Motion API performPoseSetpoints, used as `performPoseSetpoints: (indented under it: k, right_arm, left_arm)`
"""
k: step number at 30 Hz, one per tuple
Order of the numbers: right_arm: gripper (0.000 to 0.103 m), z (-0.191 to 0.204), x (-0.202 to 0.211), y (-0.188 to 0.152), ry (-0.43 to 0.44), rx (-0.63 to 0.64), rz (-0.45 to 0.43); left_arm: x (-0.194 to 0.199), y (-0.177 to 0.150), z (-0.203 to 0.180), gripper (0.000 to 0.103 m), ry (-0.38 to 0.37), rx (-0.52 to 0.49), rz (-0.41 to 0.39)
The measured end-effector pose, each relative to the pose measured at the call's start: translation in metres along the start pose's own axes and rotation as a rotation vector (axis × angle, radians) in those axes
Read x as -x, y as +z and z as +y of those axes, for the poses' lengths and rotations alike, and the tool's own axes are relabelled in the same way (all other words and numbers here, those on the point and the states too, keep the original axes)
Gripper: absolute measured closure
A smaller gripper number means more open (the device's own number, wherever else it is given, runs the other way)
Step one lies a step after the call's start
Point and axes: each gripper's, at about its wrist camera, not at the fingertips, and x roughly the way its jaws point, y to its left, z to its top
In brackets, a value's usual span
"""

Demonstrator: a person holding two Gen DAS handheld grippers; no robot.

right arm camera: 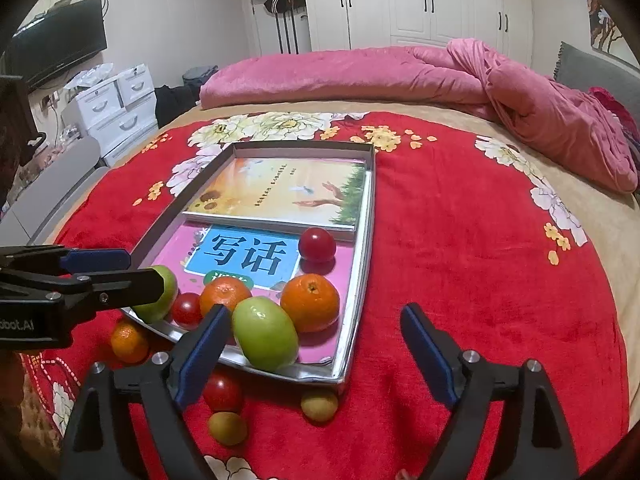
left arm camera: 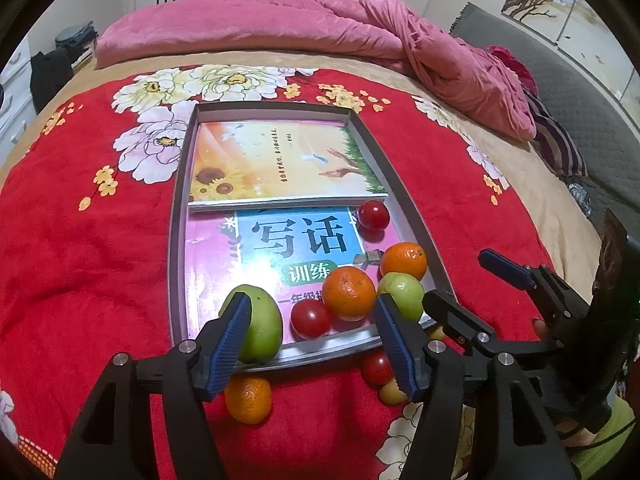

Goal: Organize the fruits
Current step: 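Withdraw both open tools from the tray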

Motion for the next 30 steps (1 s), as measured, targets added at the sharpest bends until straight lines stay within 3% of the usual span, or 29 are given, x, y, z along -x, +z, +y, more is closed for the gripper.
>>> performPoseSetpoints:
  k: [4,6,30]
  right_arm:
    - [0.013,-0.002,0.005,0.001,0.001,-0.012,-0.011]
    - [0.013,-0.003,0.008,0.002,0.001,-0.018,-0.018]
    - [0.01,-0.031,0.039,0.01,0.002,-0.12,-0.072]
  left_arm:
    - [0.003,0.0,0.003,0.035,0.004,0.012,-0.008]
    - [0.005,0.0,0.005,0.026,0.005,0.021,-0.01]
    - [0.045,0.005,0.025,0.026,0.015,0.062,-0.083]
